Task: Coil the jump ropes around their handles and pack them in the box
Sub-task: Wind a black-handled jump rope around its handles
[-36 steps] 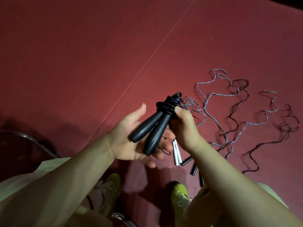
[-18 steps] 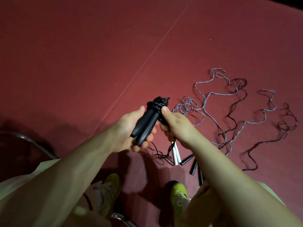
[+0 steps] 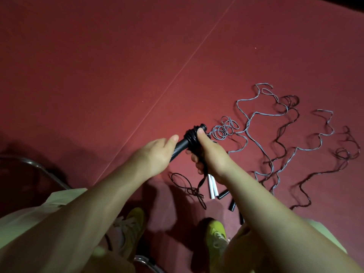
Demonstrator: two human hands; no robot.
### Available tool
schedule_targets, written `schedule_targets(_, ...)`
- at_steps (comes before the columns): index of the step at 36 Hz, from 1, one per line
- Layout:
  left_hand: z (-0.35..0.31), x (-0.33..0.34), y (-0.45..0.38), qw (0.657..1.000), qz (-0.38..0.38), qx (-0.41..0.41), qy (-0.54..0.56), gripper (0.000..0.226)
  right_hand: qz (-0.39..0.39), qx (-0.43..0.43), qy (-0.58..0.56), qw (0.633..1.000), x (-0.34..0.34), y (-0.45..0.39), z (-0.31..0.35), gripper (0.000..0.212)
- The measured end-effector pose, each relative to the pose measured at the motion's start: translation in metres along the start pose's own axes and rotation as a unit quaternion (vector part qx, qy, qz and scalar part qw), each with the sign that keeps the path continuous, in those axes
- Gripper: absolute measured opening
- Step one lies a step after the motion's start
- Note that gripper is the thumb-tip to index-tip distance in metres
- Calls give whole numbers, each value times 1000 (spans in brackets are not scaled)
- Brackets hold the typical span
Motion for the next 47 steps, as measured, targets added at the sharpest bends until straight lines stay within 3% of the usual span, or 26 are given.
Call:
schedule_targets(3, -4, -2, 4, 997, -33, 31, -64, 52, 12, 4, -23, 1000, 2, 1, 2, 62)
schedule_targets(9, -13, -3, 12, 995, -29, 63, -74, 40, 13, -19, -40, 999, -1, 1, 7, 49)
schedule_targets(11, -12, 0, 10, 998, -2, 55, -21, 42, 0, -34, -37, 999, -4, 2, 10, 46)
schedule_targets(14, -12, 11, 7, 985, 82, 34, 150, 42, -3, -67, -33, 997, -6, 3, 14, 44)
schedule_targets(18, -16, 25, 22, 888, 271, -29, 371, 36, 40, -141, -62, 987, 1, 6, 23, 53)
schedule_targets(21, -28, 37, 39, 756, 429, -16, 494, 65, 115, -188, -129, 967, 8, 13, 33, 65)
schedule_targets(23, -37, 44, 46, 655, 494, 22, 572, 85, 166, -205, -135, 955, 12, 18, 38, 86)
schedule_targets(25, -43, 48, 54, 580, 541, 56, 607, 91, 175, -204, -139, 953, 13, 20, 40, 93)
schedule_targets(27, -46, 50, 58, 537, 566, 65, 622, 95, 146, -209, -142, 956, 9, 18, 41, 77)
schedule_targets(29, -46, 49, 59, 517, 577, 50, 630, 98, 129, -218, -127, 959, 7, 18, 42, 61)
schedule_targets(30, -46, 48, 58, 527, 573, 39, 627, 98, 128, -221, -116, 960, 7, 19, 43, 66)
schedule_targets(32, -43, 45, 52, 594, 531, 21, 604, 98, 132, -208, -93, 965, 7, 18, 43, 83)
schedule_targets(35, -36, 40, 39, 679, 450, -17, 580, 93, 118, -166, -23, 979, 5, 12, 36, 79)
schedule_targets(39, -31, 41, 33, 725, 395, -63, 562, 83, 94, -107, -20, 990, -1, 10, 26, 55)
schedule_targets(43, -28, 41, 31, 771, 353, -67, 526, 79, 70, -78, -30, 994, -3, 11, 27, 48)
schedule_targets(47, -20, 39, 23, 847, 282, -66, 446, 77, 49, -78, -19, 996, -3, 11, 27, 48)
Point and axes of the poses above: each hand's wrist, its own y-axis away from the middle knuckle, its own x-axis out of the palm, z = x × y, the point moved 7 cm from there along -y, towards the middle knuckle, and after that the axes turned 2 degrees about z, right-handed, at the moved point
